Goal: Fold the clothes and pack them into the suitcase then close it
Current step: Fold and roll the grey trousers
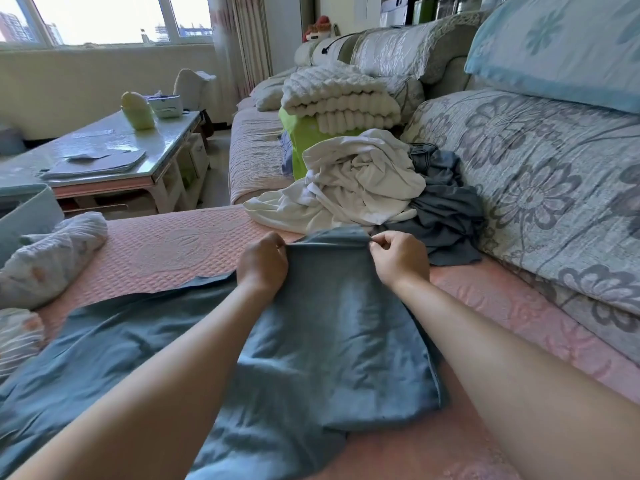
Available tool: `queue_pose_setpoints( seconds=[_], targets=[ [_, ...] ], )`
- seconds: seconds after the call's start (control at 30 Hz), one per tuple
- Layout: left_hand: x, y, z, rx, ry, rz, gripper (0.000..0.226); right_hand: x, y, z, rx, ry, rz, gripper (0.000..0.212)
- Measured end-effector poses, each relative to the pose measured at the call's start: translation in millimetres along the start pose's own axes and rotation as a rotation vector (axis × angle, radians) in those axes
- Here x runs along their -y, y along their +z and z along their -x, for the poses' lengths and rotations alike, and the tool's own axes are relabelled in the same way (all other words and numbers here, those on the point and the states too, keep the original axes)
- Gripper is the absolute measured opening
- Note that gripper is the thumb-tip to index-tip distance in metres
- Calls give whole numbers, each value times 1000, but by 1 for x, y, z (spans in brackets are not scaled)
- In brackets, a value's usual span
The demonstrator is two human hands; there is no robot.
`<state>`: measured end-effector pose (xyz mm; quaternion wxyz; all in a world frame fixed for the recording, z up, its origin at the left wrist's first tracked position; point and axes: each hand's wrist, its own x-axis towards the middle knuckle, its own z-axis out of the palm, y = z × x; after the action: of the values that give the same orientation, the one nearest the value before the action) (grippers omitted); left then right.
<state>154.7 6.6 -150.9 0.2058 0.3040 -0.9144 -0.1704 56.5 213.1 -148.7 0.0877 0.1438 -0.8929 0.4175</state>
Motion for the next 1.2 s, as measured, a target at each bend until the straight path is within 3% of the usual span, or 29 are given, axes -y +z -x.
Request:
queue_pose_setpoints(
  seconds=[0.07, 0.17, 0.23, 0.33, 0.47, 0.53, 0.6, 0.73, 0.87, 0.97, 1.07, 1.13, 1.2],
  targets=[
    [2, 2, 2, 74, -29, 170, 33, 1, 0, 1, 91, 8, -8, 19],
    [3, 2, 23, 287, 52, 207, 62, 0, -6, 10, 306, 50, 1, 44],
    [3, -4, 47, 265, 124, 196, 60, 2, -17, 18, 359, 20, 58, 51],
    [2, -17, 92, 178, 281, 183, 46, 8, -38, 35, 286, 20, 155, 45],
    [9, -38, 150, 79, 478, 120, 29, 3, -64, 96, 332, 132, 536, 61],
    [14, -49, 175, 39, 560, 88, 31, -3, -75, 129, 389, 151, 686, 66],
    [21, -57, 197, 79, 589, 50, 43, -5, -83, 152, 398, 137, 725, 58],
    [32, -61, 230, 257, 601, -83, 62, 0, -92, 173, 298, 98, 566, 30],
    [37, -60, 238, 295, 420, 169, 30, -1, -99, 170, 162, 181, 53, 30],
    [38, -72, 233, 323, 482, 134, 24, -4, -118, 159, 140, 213, -93, 31],
    [29, -91, 234, 349, 480, 155, 24, -18, -131, 157, 380, 160, 224, 31],
    [22, -96, 240, 529, 477, 60, 21, -26, -131, 161, 599, 127, 502, 22],
    [12, -96, 248, 733, 468, -97, 16, -30, -129, 165, 681, 111, 612, 21]
  ],
)
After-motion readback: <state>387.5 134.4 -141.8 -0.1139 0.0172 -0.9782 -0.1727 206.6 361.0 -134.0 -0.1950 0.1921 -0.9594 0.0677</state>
